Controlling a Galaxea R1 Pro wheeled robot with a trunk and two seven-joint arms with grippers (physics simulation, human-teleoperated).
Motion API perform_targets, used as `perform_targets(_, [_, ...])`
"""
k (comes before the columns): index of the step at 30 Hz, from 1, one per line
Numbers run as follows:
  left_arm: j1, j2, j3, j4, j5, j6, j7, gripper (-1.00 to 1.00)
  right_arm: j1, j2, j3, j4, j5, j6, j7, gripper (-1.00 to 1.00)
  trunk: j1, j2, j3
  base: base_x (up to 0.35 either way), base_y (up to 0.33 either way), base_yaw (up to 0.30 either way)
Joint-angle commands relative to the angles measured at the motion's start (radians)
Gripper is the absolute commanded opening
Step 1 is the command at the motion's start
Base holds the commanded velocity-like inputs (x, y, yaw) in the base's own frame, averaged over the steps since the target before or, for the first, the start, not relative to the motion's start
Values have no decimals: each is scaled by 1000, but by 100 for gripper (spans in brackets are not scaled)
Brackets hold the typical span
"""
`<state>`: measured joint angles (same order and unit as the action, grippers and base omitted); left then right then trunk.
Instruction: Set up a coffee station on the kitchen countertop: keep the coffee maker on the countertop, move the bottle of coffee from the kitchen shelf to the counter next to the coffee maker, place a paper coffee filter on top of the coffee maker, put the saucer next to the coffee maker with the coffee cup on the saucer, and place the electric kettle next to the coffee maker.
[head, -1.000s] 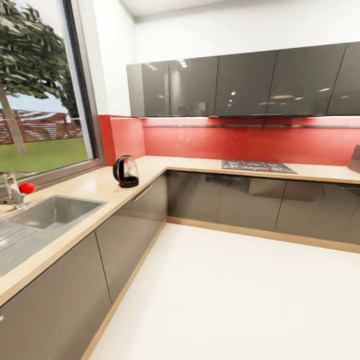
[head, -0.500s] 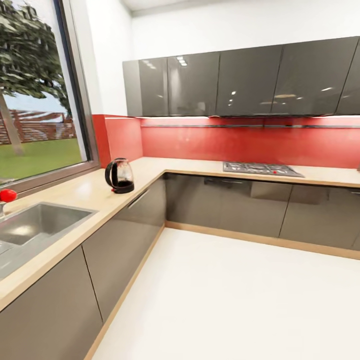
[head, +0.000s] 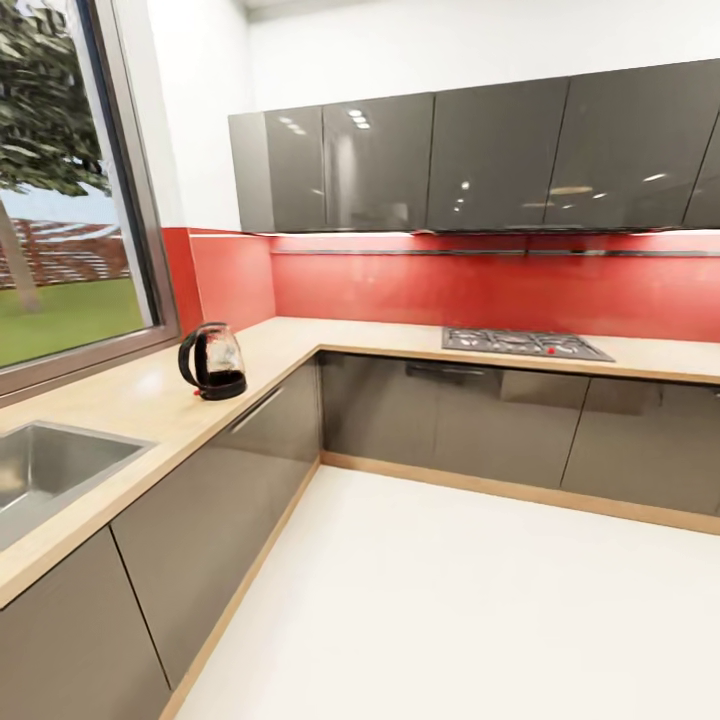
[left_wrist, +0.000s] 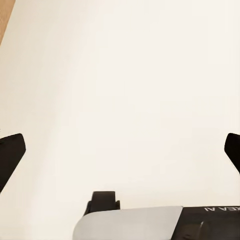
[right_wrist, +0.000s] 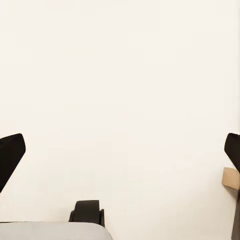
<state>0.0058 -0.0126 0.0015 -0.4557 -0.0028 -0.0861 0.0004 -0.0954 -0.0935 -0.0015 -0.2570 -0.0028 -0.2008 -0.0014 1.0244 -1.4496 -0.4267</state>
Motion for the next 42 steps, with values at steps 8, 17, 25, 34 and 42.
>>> perform_targets(8, [0, 2, 0, -1, 0, -2, 0, 100, -1, 0, 0, 1, 0, -3, 0, 100, 1, 0, -1, 294, -133, 0])
perform_targets(17, [0, 2, 0, -1, 0, -2, 0, 100, 0, 0, 0, 1, 0, -3, 0, 100, 1, 0, -1, 294, -128, 0])
perform_targets(25, [0, 2, 0, -1, 0, -1, 0, 100, -1, 0, 0, 1, 0, -3, 0, 100, 1, 0, -1, 294, -125, 0])
perform_targets(34, [0, 2, 0, -1, 0, -2, 0, 100, -1, 0, 0, 1, 0, -3, 0, 100, 1, 0, -1, 294, -125, 0])
perform_targets(42, [0, 2, 0, -1, 0, -2, 0, 100, -1, 0, 0, 1, 1, -3, 0, 100, 1, 0, -1, 294, -125, 0])
